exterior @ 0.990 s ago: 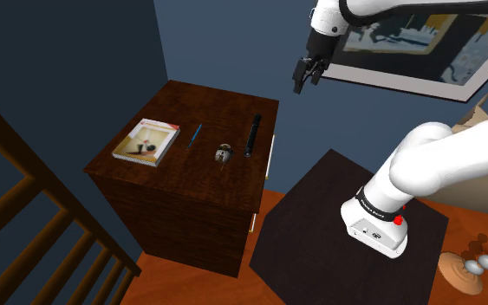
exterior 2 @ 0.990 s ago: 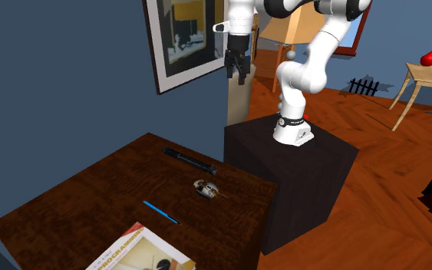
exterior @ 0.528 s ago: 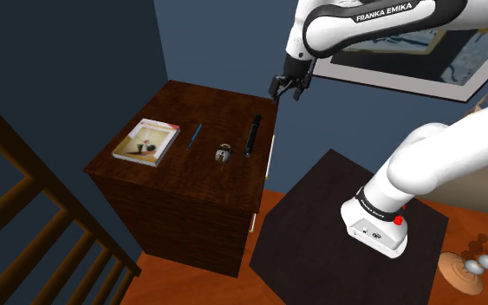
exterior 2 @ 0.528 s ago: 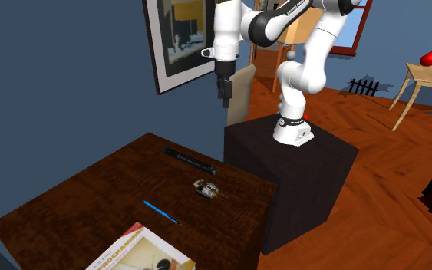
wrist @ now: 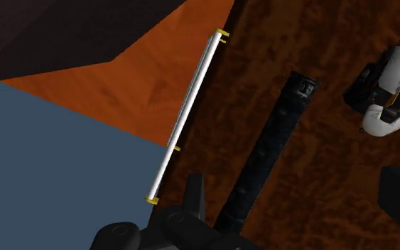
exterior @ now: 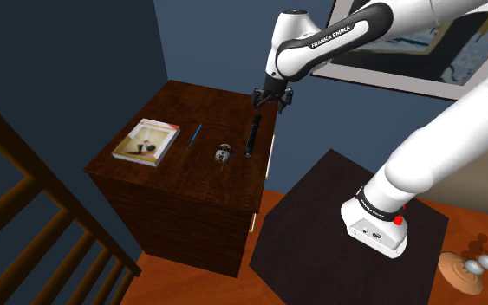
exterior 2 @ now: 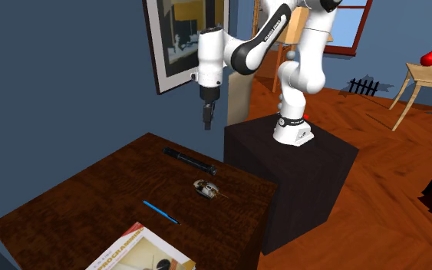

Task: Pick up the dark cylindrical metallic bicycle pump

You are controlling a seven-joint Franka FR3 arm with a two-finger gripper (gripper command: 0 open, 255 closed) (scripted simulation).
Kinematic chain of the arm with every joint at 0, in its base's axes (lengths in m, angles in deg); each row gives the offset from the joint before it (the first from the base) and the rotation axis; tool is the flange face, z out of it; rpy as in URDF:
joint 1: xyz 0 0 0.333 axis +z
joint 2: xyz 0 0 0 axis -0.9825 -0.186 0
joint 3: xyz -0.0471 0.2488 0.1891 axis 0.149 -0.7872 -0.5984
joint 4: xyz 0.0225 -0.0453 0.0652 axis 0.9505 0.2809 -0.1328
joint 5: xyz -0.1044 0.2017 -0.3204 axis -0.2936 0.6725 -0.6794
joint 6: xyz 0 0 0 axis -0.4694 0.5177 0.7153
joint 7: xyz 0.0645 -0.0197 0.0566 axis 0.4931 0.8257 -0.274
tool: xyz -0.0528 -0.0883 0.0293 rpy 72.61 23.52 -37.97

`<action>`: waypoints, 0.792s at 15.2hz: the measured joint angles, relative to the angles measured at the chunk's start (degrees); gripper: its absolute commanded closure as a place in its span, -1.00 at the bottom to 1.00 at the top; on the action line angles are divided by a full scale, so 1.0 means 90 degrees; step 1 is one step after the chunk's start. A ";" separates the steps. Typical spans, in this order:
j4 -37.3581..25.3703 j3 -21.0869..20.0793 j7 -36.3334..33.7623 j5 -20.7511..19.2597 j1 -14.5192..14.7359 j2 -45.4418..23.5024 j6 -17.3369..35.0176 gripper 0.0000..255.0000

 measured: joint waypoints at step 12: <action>-0.1263 0.0353 -0.2515 -0.0559 -0.0191 -0.3028 0.1755 -1.00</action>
